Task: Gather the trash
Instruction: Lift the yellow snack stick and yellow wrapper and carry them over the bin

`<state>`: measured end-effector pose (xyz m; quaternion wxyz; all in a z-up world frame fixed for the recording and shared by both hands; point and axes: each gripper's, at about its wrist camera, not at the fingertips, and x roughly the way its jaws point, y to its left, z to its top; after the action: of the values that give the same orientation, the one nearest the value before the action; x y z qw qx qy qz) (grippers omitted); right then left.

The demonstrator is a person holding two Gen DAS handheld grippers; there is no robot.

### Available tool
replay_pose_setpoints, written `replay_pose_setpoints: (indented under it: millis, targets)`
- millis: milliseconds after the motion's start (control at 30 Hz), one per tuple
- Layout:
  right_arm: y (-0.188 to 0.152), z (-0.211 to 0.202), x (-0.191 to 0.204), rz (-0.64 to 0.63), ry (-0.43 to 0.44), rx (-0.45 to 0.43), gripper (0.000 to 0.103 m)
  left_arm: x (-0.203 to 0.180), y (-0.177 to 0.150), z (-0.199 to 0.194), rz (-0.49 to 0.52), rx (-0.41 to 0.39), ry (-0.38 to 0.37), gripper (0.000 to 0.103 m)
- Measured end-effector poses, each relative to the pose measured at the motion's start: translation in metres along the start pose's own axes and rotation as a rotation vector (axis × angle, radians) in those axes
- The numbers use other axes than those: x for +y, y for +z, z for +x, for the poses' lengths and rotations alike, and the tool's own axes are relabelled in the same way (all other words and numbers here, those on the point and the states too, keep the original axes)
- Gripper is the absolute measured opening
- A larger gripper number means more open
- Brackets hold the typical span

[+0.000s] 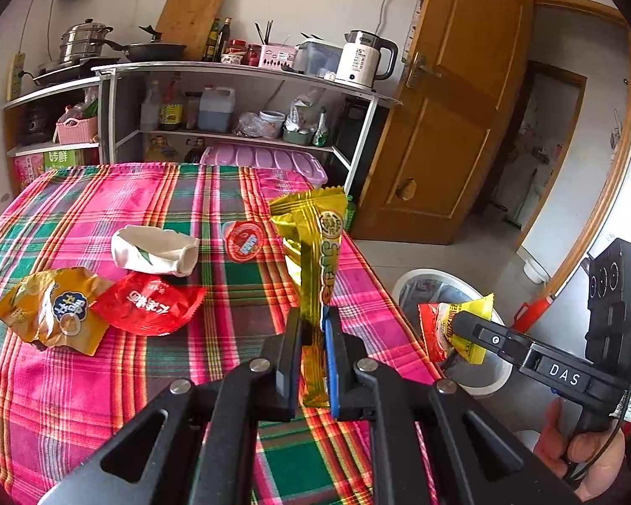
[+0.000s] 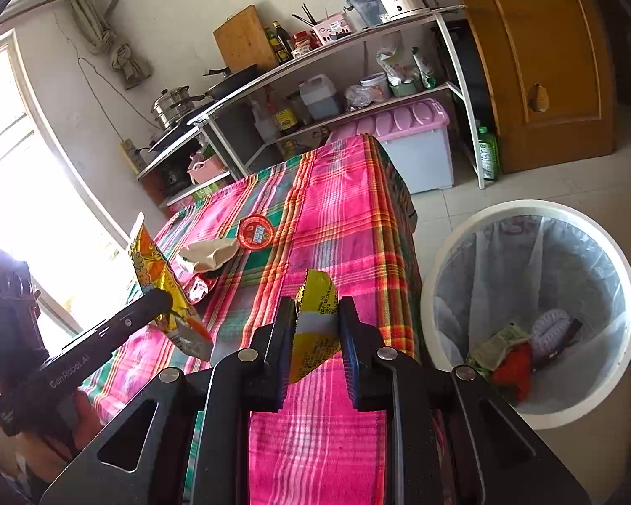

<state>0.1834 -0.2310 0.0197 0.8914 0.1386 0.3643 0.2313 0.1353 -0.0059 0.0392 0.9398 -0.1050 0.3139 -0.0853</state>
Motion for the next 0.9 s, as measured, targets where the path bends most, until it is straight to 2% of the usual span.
replay_pose_setpoints:
  millis: [900]
  targets:
    - [-0.001, -0.052, -0.083, 0.124, -0.137, -0.079, 0.022, -0.094, 0.014, 0.048, 0.121, 0.04, -0.193, 0.01]
